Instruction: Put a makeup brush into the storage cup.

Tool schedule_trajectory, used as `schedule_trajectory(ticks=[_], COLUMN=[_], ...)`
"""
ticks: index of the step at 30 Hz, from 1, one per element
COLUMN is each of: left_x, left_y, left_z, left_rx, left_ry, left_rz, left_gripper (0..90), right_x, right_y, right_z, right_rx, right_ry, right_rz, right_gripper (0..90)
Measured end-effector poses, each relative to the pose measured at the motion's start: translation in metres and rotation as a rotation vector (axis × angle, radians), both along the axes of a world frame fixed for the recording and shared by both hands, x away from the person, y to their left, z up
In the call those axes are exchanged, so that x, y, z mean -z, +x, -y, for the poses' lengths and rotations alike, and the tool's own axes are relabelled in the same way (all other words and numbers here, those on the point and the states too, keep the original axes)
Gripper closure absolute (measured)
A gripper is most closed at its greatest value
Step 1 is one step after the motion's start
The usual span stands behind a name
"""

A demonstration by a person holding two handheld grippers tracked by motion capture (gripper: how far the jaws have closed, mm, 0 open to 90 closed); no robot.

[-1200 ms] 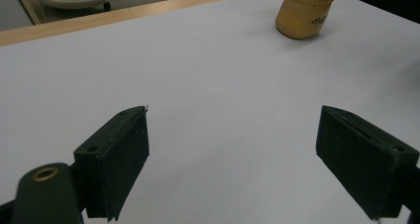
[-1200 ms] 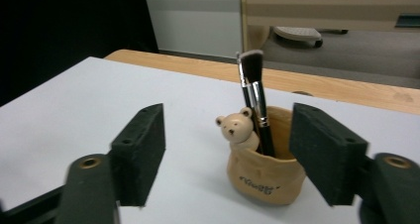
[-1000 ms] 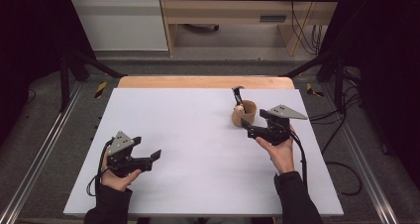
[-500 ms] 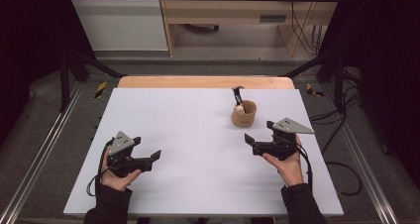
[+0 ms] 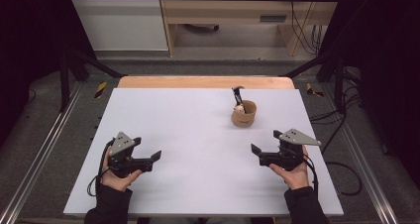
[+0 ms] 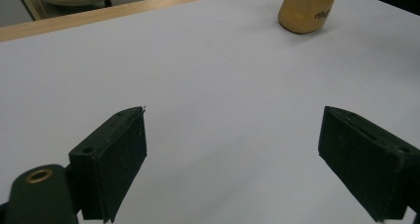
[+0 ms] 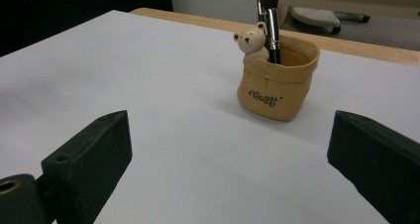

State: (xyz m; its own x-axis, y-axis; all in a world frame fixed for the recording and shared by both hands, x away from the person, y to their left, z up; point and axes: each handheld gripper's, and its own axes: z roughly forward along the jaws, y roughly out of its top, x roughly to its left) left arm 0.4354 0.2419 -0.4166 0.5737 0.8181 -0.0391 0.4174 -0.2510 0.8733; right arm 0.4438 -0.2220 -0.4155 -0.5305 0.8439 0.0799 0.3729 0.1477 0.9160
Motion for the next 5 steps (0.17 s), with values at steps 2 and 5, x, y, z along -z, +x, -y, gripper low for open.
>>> schedule_trajectory(ticks=[2,5], left_x=[0.0007,0.0016], left_y=[0.0003,0.0007], left_z=[0.0003,0.0006], left_rx=[0.002,0.002], left_ry=[0.004,0.007], left_rz=[-0.002,-0.004], left_gripper=[10.7,10.5], right_x=[0.0005,0.0010], right_y=[-0.0017,-0.0033], right_z=[0.0009,0.0016], right_rx=[0.004,0.003], right_ry=[0.007,0.002], right_rz=[-0.001,-0.007], right_gripper=[4.1,3.9])
